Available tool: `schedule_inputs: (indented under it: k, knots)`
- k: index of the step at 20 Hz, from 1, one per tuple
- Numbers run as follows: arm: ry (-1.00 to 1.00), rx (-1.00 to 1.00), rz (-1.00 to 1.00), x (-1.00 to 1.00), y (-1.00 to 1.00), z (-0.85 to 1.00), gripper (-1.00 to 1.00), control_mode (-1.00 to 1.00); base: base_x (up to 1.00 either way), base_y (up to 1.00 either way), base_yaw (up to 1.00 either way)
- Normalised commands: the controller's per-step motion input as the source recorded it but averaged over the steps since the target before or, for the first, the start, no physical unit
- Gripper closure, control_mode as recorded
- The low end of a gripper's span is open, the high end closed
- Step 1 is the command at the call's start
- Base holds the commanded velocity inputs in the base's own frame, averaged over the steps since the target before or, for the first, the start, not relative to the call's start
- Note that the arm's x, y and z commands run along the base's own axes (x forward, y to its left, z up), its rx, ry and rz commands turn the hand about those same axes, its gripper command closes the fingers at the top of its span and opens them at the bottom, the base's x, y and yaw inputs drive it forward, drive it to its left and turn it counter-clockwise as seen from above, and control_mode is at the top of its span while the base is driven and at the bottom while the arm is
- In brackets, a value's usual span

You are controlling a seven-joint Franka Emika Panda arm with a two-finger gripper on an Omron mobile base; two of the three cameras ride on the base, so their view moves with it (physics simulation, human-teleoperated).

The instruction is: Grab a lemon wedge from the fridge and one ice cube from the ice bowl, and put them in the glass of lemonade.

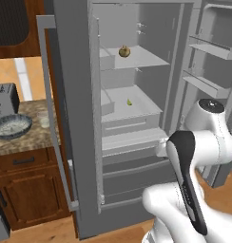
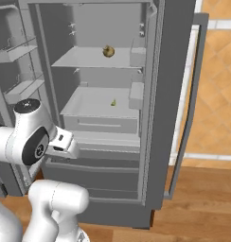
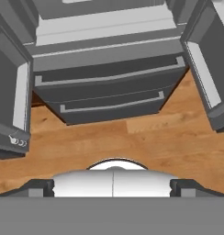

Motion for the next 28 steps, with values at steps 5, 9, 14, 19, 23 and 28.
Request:
schedule_inputs:
  k: [5, 9, 14, 19, 23, 28]
  knots:
    - [0.0, 0.0, 0.0, 0.0, 0.0, 0.0, -1.0, 1.0, 0.99, -0.1, 0.0]
    - [0.0, 0.0, 0.0, 0.0, 0.0, 0.0, -1.0, 1.0, 0.99, -0.27, 0.0]
    - [-0.07, 0.0, 0.0, 0.52, -0.19, -0.21, -1.0, -1.0, 0.38, -0.14, 0.0]
    - [-0.15, 0.0, 0.0, 0.91, -0.23, -0.37, -1.0, -1.0, 0.0, 0.0, 0.0]
    - [-0.06, 0.0, 0.0, 0.82, -0.08, -0.28, -1.0, -1.0, 0.0, 0.0, 0.0]
    - [0.02, 0.0, -0.01, 0.79, -0.08, -0.12, -1.0, -1.0, 0.0, 0.0, 0.0]
